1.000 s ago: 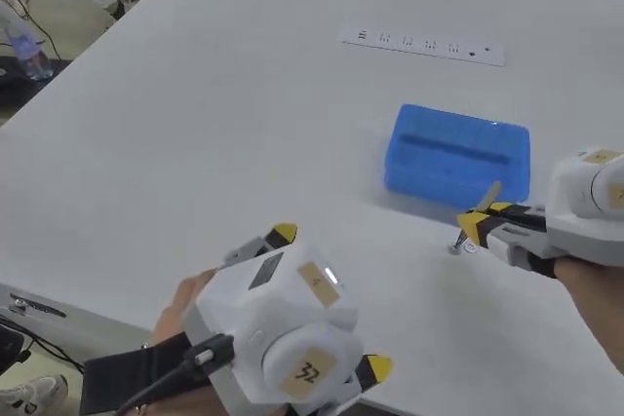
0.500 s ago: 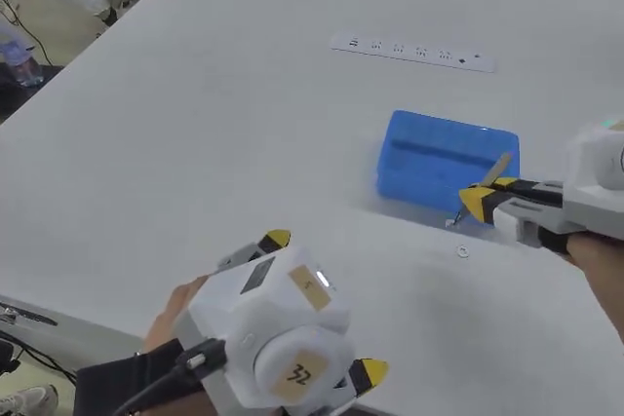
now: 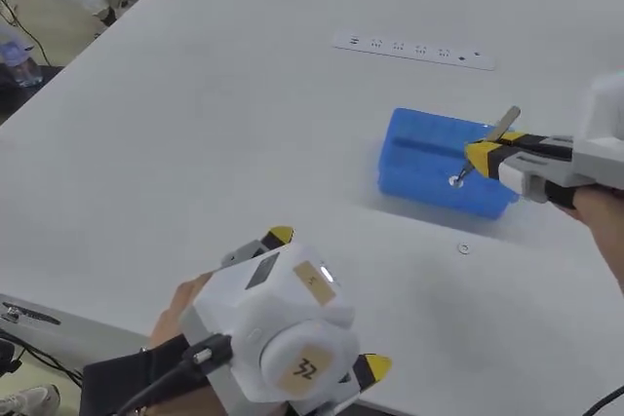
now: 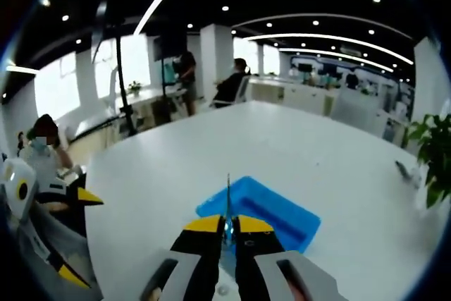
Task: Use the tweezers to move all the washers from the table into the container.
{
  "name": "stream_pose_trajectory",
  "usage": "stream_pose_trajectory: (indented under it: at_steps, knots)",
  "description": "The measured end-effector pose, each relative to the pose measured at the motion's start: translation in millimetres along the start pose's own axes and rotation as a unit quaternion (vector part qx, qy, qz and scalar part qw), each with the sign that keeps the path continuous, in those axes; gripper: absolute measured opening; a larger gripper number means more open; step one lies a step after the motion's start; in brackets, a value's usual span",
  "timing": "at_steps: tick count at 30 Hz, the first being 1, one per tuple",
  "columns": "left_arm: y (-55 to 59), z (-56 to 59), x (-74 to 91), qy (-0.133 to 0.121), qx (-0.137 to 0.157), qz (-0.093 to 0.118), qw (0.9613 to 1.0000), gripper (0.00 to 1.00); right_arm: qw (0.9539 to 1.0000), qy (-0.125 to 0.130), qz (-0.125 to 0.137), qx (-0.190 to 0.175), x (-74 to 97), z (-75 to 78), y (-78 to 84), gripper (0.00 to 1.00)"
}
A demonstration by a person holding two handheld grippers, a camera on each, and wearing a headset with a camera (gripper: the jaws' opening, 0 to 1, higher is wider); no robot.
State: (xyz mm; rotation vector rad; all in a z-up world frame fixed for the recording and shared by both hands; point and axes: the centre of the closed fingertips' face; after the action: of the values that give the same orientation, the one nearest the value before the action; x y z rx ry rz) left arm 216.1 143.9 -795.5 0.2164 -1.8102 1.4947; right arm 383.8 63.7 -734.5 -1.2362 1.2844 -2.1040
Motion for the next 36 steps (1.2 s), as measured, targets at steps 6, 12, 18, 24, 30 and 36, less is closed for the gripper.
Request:
stream_pose_trajectory:
  at_steps: [6, 12, 18, 24, 30, 36]
  knots:
    - [0.5, 0.2, -0.2, 0.0, -0.001, -0.002, 1.0, 0.93, 0.9999, 0.012, 0.005, 0.008, -5.1, 11.6, -7.1, 0.03]
    - [-2.5, 2.8, 0.7, 0.008, 0.004, 0.006, 0.9999, 0.94, 0.9996, 0.024, -0.005, 0.016, -14.6, 21.2, -1.1, 0.03]
    - [-0.8, 2.2, 0.0, 0.007, 0.002, 0.002, 1.0, 0.94, 0.999, 0.036, -0.022, 0.016, -22.3, 30.3, 16.2, 0.03]
    - [0.8, 1.1, -0.6, 0.004, -0.001, -0.003, 1.0, 0.93, 0.9985, 0.04, -0.037, 0.009, -34.4, 30.8, 33.0, 0.03]
    - [1.8, 0.2, -1.2, 0.003, -0.001, -0.006, 1.0, 0.93, 0.998, 0.039, -0.05, 0.001, -42.3, 28.7, 46.1, 0.03]
    - [3.9, 1.0, -2.1, 0.003, -0.004, -0.012, 0.9999, 0.93, 0.9975, 0.04, -0.057, -0.004, -49.4, 30.9, 53.3, 0.03]
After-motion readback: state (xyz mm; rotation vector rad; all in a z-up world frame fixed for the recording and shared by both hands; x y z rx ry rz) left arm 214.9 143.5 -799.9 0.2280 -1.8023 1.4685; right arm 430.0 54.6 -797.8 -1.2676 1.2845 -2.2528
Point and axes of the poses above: the centre of the closed fingertips' face, and the gripper's own axes: x roughly backward along the fingers, z roughly to its right, y roughly out of its underside, and after that the axes turned 14 degrees about x, right-handed
